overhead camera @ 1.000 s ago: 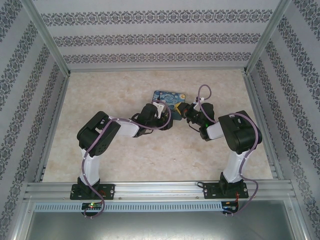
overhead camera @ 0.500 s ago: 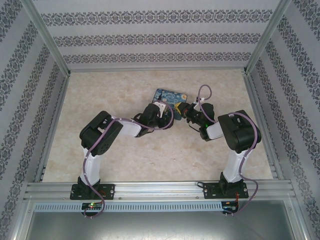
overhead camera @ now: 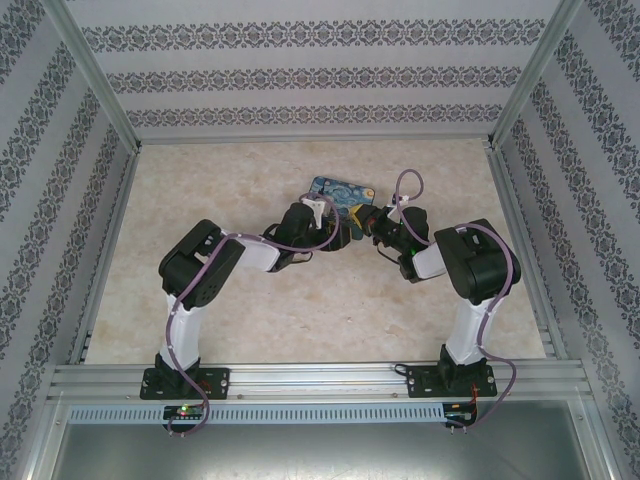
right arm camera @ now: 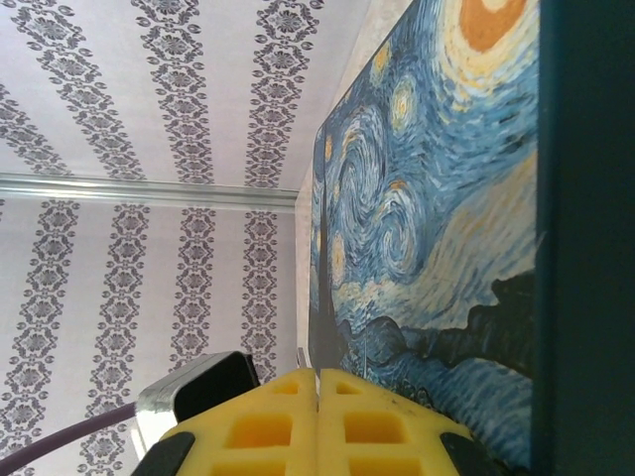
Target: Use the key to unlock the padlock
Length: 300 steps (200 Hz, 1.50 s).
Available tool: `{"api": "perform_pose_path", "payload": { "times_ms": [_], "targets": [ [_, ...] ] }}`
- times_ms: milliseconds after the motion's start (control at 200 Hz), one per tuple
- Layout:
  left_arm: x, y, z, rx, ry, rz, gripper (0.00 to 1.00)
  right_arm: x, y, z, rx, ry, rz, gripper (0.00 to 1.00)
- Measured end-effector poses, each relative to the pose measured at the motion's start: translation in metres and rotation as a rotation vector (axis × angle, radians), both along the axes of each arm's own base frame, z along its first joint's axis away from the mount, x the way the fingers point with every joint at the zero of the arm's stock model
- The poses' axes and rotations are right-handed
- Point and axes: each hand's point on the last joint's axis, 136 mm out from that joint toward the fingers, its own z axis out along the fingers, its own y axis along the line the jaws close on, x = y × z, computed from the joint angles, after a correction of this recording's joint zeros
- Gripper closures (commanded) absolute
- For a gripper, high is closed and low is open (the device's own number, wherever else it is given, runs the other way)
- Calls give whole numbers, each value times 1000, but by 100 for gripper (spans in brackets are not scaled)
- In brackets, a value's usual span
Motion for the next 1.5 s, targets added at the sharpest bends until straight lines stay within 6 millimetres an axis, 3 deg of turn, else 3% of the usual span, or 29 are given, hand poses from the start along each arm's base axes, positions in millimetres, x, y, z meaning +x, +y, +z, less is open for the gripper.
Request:
{"api": "perform_pose_path", "payload": {
  "times_ms": [220,555,809,1184,1379,1499],
  "targets": [
    [2,1,-2,-81,28,35,40,0,0,0,17,-4,-3,100],
    [1,7,-8,-92,43,67,60,-2,-1,0,22,-5,-4,100],
    [2,9,-12,-82,49,78,62,-3,-1,0,25,-6,-4,100],
    [5,7,-14,-74,57,78,74,-2,-1,0,31,-5,-5,100],
    [5,6,-17,-69,66,78,75,-1,-3,-1,37,0,-12,100],
    [7,4,-14,-84,69,78,61,-1,-3,-1,37,-2,-12,100]
  ]
}}
